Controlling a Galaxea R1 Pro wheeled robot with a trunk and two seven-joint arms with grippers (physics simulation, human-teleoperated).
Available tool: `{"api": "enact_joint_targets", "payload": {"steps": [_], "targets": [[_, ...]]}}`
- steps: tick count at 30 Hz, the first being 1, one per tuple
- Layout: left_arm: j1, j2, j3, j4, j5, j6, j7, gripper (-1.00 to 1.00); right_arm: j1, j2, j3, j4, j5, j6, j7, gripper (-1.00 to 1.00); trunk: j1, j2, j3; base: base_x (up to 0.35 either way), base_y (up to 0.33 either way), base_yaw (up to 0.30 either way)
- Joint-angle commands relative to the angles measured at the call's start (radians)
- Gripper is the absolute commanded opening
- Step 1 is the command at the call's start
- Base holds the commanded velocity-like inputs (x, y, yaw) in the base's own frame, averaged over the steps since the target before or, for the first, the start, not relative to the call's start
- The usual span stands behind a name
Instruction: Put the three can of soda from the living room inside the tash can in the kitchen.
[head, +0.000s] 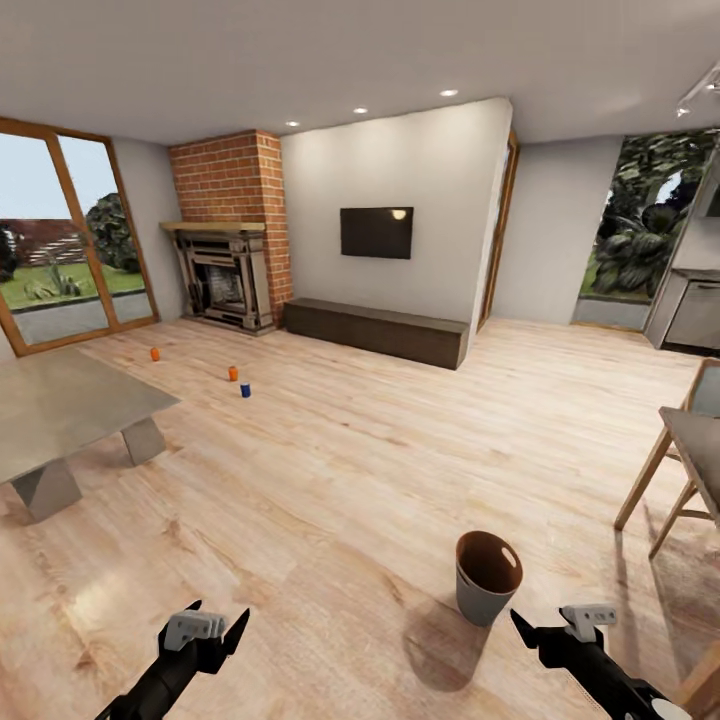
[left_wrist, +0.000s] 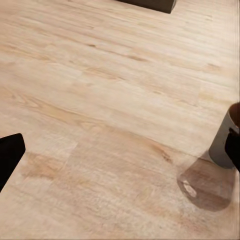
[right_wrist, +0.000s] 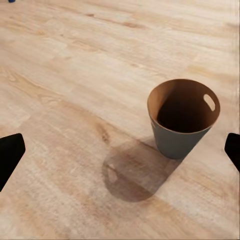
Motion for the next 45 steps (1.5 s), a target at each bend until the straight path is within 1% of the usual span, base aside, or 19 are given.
{"api": "enact_joint_targets", "payload": {"steps": [1,6,11,18,29,40,45], "targets": [[0.0,0.0,0.0,0.0,0.0,0.0,0.0,1.0,0.0,0.0,0.0,0.0,0.0,0.0,0.0,1.0,0.0,0.0,0.0,0.251,-0.226,-0.249],[0.0,0.0,0.0,0.0,0.0,0.0,0.0,1.0,0.0,0.0,-0.001,-0.001,-0.001,0.0,0.0,1.0,0.0,0.0,0.0,0.256,-0.22,-0.174],[0.0,0.0,0.0,0.0,0.0,0.0,0.0,1.0,0.0,0.001,-0.004,-0.001,0.0,0.0,0.0,1.0,0.0,0.0,0.0,0.264,-0.202,-0.044],[-0.001,0.001,0.0,0.0,-0.001,0.001,-0.001,1.0,-0.001,0.003,-0.005,-0.001,0.0,0.001,-0.001,1.0,0.0,0.0,0.001,0.3,-0.057,-0.026],[-0.001,0.001,0.0,0.0,-0.002,0.008,-0.004,1.0,-0.001,0.001,-0.005,-0.001,-0.001,0.001,-0.001,1.0,0.0,0.0,0.013,0.319,0.105,-0.18],[-0.002,0.002,-0.001,0.002,-0.002,0.013,-0.006,1.0,0.0,0.001,-0.006,0.0,-0.002,0.001,-0.001,1.0,0.0,0.0,0.025,0.292,0.198,-0.191],[-0.002,0.002,-0.001,0.017,-0.001,0.015,-0.006,1.0,0.0,0.001,-0.006,-0.001,-0.002,0.0,-0.001,1.0,0.0,0.0,0.027,0.279,0.218,-0.087]]}}
